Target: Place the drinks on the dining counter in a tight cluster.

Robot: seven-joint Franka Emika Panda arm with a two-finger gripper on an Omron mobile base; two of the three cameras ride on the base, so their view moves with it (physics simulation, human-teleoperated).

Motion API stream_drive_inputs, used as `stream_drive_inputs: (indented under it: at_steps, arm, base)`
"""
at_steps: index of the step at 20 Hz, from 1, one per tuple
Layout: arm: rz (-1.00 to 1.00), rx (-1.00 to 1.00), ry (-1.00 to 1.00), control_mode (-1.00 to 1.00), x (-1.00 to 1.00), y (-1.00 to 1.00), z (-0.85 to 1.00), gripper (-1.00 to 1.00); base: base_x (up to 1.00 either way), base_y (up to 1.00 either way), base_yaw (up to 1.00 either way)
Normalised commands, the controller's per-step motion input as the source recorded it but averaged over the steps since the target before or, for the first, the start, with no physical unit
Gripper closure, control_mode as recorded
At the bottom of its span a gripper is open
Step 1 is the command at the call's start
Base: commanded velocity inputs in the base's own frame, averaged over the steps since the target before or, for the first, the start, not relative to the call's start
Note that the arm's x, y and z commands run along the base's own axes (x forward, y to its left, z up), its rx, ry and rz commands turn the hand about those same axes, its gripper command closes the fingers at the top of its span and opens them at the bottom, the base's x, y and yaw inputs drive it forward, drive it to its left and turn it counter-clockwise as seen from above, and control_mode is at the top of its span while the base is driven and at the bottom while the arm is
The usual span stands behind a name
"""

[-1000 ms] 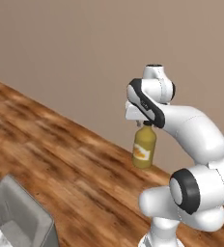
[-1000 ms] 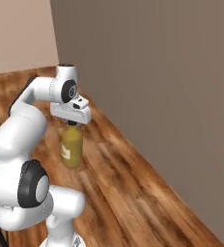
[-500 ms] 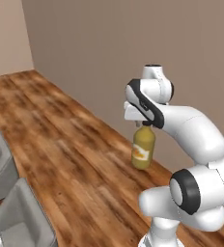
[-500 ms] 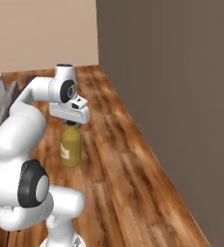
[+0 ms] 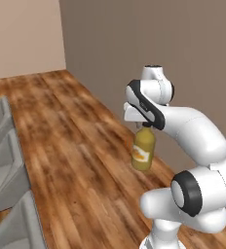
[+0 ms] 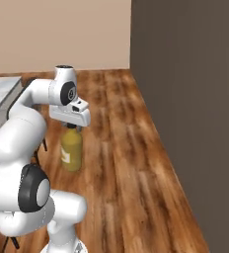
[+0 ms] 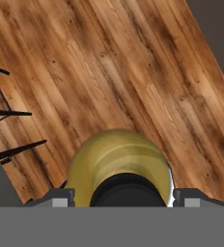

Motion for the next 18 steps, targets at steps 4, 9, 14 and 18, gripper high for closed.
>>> stream_drive_inputs:
  at_steps: [4,9,14,18]
  arm:
    - [0.0,0.0,0.0,1.0,0.0,0.0,0.0,1.0]
    - [0.0,0.0,0.0,1.0,0.0,0.0,0.0,1.0]
    - [0.0,0.0,0.0,1.0,0.0,0.0,0.0,1.0]
    - [0.0,0.0,0.0,1.0,0.0,0.0,0.0,1.0]
  base:
    - [0.7,-0.23,0.29]
    - [0.7,-0.24,0.28]
    - [0.7,-0.24,0.27]
    - [0.71,-0.23,0.29]
